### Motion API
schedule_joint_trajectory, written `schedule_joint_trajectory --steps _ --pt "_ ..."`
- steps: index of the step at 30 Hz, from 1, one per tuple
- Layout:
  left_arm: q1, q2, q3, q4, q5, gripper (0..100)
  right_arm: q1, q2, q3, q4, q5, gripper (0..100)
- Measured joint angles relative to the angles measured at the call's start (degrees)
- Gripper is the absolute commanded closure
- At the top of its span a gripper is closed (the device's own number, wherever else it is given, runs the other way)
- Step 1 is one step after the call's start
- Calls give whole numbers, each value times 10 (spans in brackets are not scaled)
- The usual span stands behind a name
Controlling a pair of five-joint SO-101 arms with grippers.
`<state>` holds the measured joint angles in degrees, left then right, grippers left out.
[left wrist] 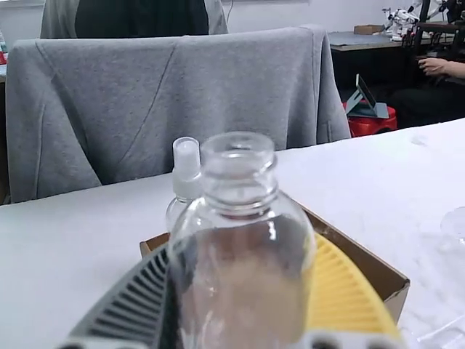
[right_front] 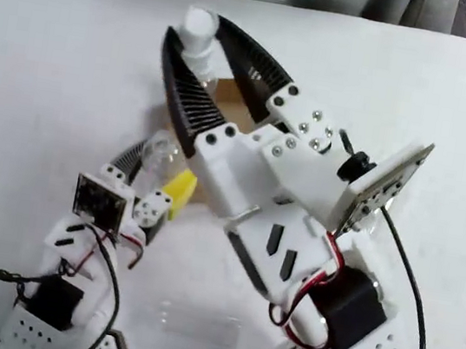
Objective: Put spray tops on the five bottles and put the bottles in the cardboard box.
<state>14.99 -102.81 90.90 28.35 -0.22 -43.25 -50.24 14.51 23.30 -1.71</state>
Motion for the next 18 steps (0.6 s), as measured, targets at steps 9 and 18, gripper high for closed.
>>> schedule_joint_trajectory --steps 9,18 --pt "0 0 11 -14 0 980 -7 3 -25 89 -119 984" --pt "0 0 11 -14 0 980 -7 4 39 43 -132 984"
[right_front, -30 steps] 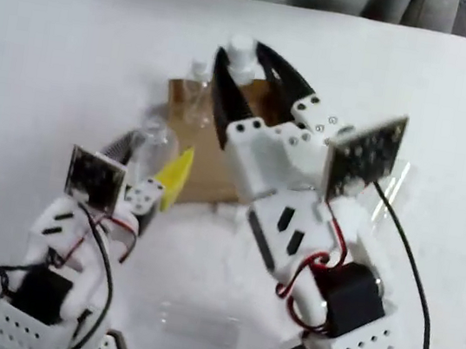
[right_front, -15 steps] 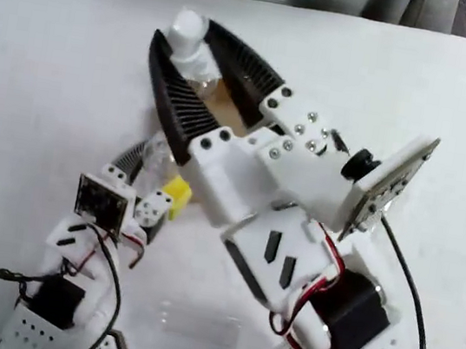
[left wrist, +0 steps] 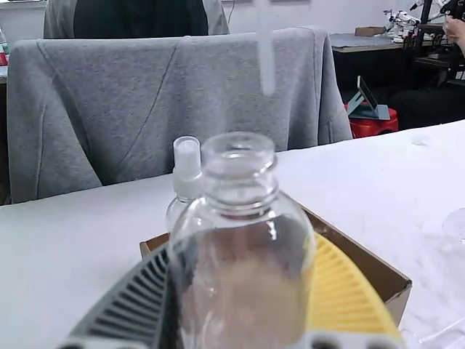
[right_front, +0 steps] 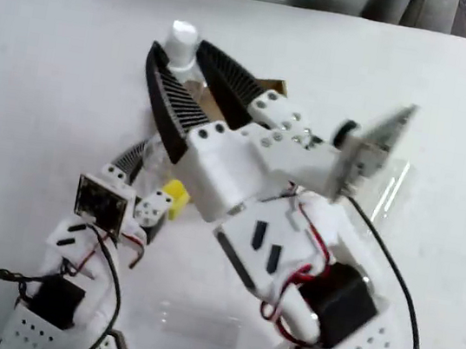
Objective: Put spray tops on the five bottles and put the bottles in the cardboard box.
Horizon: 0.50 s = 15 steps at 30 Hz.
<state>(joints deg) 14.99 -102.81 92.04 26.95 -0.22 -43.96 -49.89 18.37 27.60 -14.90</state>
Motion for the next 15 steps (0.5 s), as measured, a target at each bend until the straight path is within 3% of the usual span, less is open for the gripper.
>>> schedule_joint_trajectory --steps 15 --pt "0 0 0 0 0 980 1 0 117 -52 -2 984"
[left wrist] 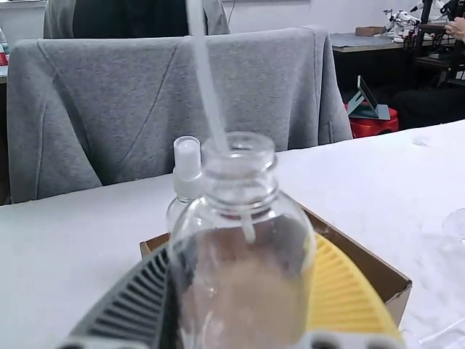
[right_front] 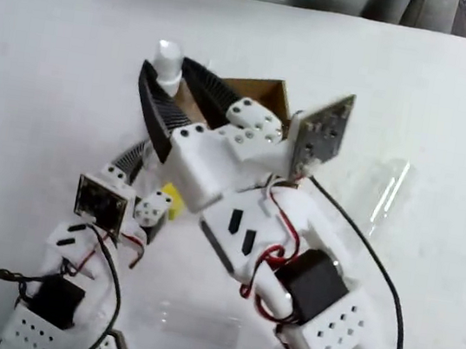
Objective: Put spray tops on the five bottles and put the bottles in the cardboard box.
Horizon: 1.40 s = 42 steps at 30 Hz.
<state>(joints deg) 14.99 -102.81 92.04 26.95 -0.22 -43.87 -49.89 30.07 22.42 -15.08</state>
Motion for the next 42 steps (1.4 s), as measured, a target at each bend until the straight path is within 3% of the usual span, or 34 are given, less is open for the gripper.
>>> schedule_joint_trajectory --steps 10,22,29,42 --pt "-1 0 0 0 0 980 2 1 86 4 0 984" --pt "1 0 0 0 0 980 0 1 86 100 42 974" --pt "2 0 0 0 0 980 -5 0 86 123 47 755" --pt "0 0 23 0 0 980 -15 -33 -15 256 50 752"
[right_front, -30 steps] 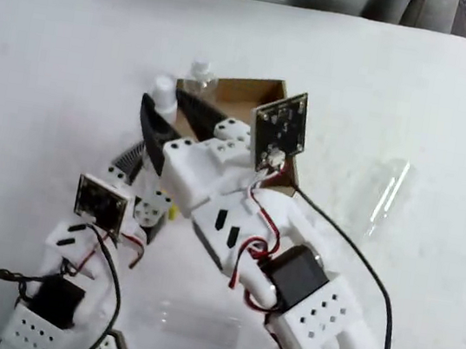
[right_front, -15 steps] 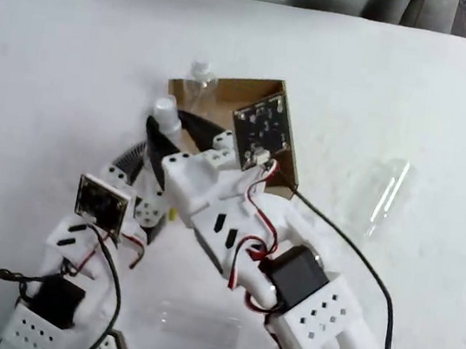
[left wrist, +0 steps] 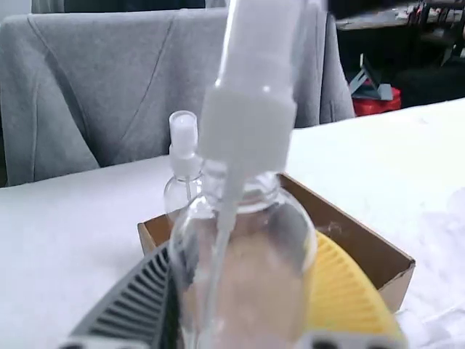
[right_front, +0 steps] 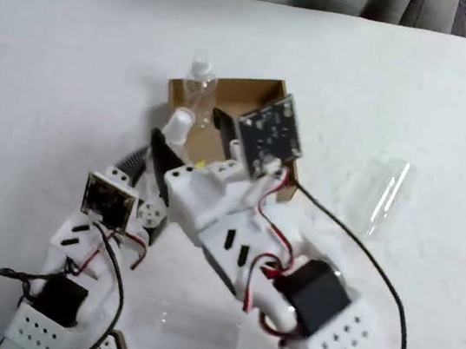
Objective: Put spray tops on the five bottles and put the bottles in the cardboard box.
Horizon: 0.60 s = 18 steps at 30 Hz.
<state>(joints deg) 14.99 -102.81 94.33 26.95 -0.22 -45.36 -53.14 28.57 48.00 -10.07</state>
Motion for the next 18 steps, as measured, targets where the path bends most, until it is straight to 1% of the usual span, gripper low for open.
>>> schedule_joint_trajectory --steps 2,5,6,8,12,14,18 --pt "-1 0 0 0 0 980 11 -2 -27 24 0 806" --pt "-1 0 0 0 0 980 44 -2 -54 41 0 978" --pt "-1 0 0 0 0 980 57 -2 -57 41 0 995" --pt "-1 0 0 0 0 980 85 -2 -60 41 0 945" --pt "-1 0 0 0 0 980 139 0 -60 41 0 988" --pt "-1 0 0 0 0 980 164 16 -60 41 0 977" --pt "-1 0 0 0 0 980 183 81 -60 40 0 984"
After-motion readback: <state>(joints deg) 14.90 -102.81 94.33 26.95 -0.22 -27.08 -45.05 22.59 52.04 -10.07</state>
